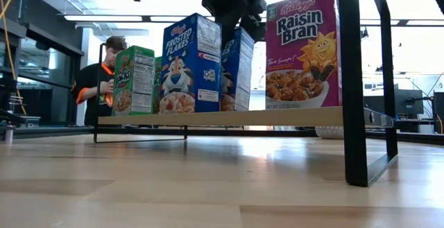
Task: Stack cereal on shelf
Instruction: Put the blue cereal box on the shelf
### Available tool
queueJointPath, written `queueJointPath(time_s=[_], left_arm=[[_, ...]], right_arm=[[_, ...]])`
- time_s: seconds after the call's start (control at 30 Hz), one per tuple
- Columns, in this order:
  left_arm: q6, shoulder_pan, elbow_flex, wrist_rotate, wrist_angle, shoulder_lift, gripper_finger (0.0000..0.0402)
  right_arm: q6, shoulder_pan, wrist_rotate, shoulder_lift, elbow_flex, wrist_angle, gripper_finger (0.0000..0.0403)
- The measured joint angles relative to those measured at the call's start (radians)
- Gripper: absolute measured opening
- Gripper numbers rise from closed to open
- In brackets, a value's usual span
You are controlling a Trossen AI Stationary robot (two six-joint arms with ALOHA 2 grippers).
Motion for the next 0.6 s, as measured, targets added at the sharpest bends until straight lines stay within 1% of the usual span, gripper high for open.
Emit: queueJointPath(time_s=[0.27, 0.6], left_arm=[[0.0, 0.0, 0.0, 0.0, 0.0, 0.0, 0.0243], [0.0, 0.0, 0.0, 0.0, 0.0, 0.0, 0.0243]], right_arm=[[-0.042, 0.0, 0.004, 0.0, 0.0, 0.042, 0.0186], [-0.045, 0.001, 0.006, 0.0, 0.0, 0.046, 0.0186]])
